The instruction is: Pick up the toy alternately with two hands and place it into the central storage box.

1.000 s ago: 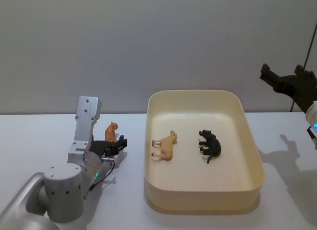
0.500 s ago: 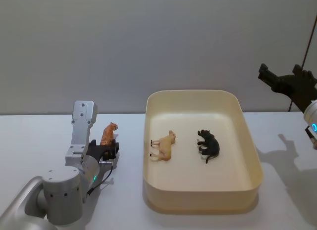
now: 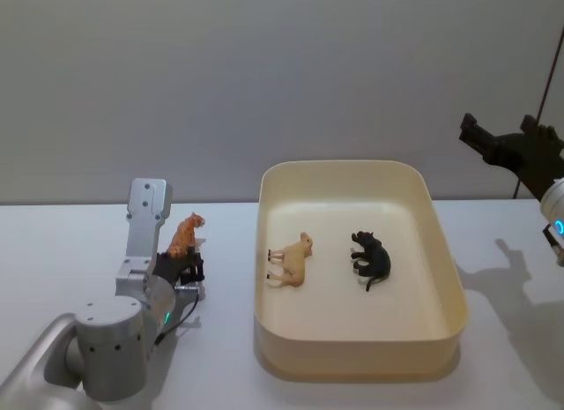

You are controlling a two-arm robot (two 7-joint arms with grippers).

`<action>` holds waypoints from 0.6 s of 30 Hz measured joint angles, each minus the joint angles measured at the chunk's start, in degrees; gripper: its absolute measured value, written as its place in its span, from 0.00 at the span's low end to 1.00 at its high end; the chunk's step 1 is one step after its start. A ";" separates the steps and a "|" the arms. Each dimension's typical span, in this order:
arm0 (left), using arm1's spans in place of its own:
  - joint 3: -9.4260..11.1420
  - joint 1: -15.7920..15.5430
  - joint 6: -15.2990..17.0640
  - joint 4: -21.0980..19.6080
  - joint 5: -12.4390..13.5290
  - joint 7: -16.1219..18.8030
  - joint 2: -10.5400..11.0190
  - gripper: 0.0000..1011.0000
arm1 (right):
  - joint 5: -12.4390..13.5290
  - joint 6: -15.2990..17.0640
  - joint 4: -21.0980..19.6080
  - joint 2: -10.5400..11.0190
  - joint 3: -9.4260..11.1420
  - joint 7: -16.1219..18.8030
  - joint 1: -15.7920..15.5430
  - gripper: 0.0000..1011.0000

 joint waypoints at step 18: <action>0.58 -1.08 0.36 -6.12 10.59 -3.86 0.60 0.26 | 0.00 0.00 0.00 0.00 0.00 0.01 0.00 0.99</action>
